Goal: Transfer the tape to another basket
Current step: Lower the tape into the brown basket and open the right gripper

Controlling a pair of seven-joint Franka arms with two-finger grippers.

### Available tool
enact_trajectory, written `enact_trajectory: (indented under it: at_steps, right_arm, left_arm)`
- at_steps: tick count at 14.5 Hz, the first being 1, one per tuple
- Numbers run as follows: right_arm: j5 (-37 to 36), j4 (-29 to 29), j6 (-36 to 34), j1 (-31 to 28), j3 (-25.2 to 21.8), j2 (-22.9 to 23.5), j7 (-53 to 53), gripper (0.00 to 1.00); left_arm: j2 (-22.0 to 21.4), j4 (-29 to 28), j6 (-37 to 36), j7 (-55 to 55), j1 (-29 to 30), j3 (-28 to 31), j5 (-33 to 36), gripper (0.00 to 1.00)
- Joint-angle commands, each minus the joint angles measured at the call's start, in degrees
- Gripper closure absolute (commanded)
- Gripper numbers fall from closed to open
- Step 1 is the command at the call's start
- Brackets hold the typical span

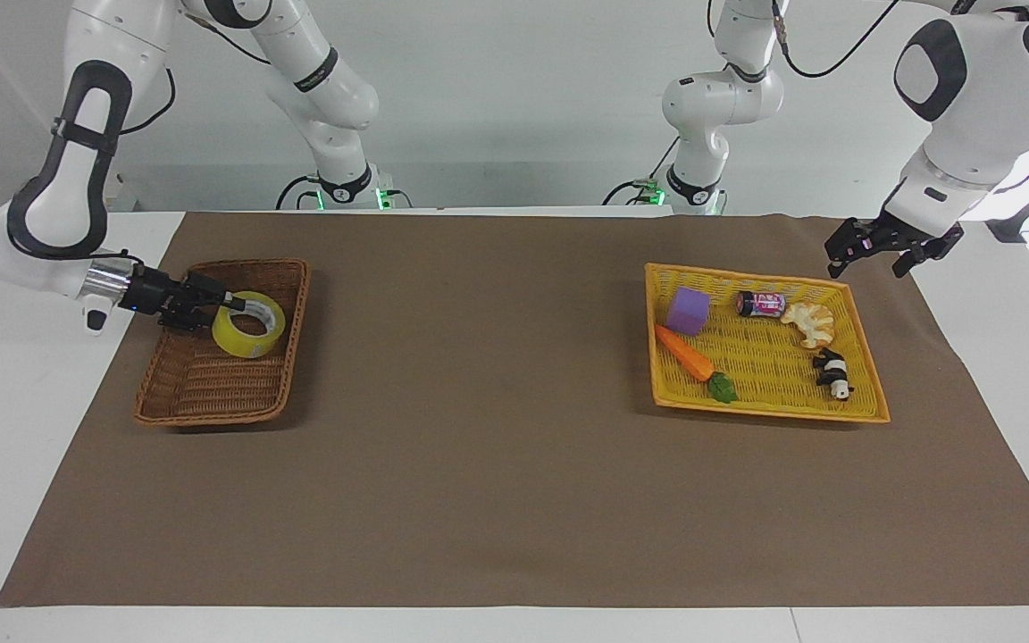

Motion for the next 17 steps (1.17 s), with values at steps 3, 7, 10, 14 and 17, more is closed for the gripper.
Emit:
enact_trajectory:
  at_steps: [3, 7, 10, 14, 17]
  right_arm:
    - [-2.52, 1.39, 0.27, -0.13, 0.31, -0.65, -0.93, 0.00]
    - [-7.17, 4.46, 0.36, 2.67, 0.31, -2.75, 0.38, 0.00]
    - [-9.73, 6.22, 0.10, 5.91, 0.40, -5.57, 6.34, 0.00]
    - [-16.30, 8.15, 0.01, 12.33, 0.40, -9.43, 13.03, 0.00]
    - [-22.54, 9.12, -0.34, 18.12, 0.67, -13.65, 23.73, 0.00]
  left_arm:
    - [0.14, -0.80, 0.08, 0.74, -0.89, 0.30, 0.95, 0.00]
    - [-0.04, -1.17, 0.53, 0.56, -0.55, 0.39, 0.86, 0.00]
    - [-0.04, -1.17, 0.53, 0.56, -0.19, 0.57, 0.86, 0.00]
    - [-0.04, -1.26, 0.53, 0.56, -0.37, 0.57, 0.86, 0.00]
    - [-0.04, -1.26, 0.53, 0.47, -0.28, 0.57, 0.86, 0.00]
